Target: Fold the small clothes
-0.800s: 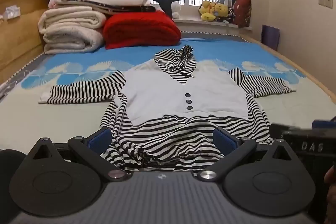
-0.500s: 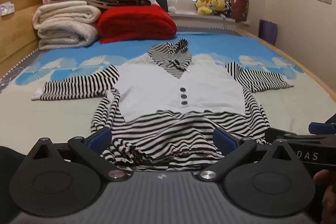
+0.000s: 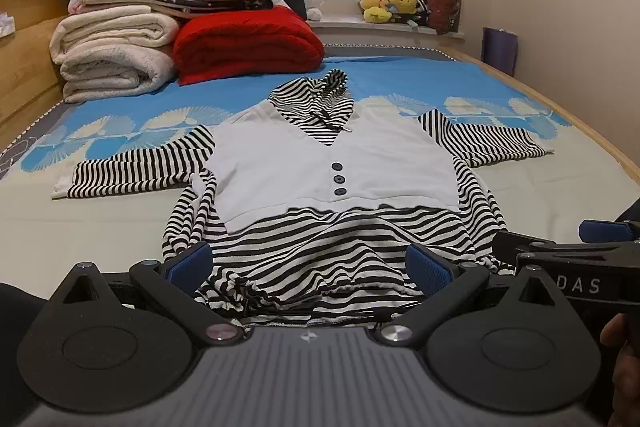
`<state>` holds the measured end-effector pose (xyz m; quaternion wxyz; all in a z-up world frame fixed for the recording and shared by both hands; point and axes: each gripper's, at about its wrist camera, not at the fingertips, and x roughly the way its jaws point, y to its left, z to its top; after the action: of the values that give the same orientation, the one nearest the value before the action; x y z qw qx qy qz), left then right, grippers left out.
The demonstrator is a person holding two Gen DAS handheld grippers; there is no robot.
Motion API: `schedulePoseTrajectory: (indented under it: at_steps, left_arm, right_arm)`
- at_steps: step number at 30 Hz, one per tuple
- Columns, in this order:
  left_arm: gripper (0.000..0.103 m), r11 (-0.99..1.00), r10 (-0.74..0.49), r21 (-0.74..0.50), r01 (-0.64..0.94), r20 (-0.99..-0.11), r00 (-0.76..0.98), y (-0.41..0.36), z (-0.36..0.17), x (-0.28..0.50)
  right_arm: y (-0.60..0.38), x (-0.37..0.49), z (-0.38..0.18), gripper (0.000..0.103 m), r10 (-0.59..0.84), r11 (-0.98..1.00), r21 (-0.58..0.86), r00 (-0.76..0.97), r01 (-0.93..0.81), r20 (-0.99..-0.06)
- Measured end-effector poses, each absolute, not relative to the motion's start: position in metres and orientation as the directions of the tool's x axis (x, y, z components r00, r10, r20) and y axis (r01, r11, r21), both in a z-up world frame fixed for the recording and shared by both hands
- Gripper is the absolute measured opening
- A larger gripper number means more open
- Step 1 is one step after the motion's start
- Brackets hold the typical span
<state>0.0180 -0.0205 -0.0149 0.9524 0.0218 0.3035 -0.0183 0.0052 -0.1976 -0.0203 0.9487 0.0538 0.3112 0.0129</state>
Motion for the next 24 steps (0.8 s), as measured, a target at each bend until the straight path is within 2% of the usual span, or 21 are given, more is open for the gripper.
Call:
schedulePoseTrajectory:
  at_steps: [24]
  left_arm:
    - [0.102,0.999,-0.010,0.019,0.026,-0.585,0.811,-0.0153,-0.0160,0.0196]
  right_arm:
    - [-0.1910,0.0041,-0.0213,0.100,0.044,0.998,0.060,0.819,-0.012,-0.572]
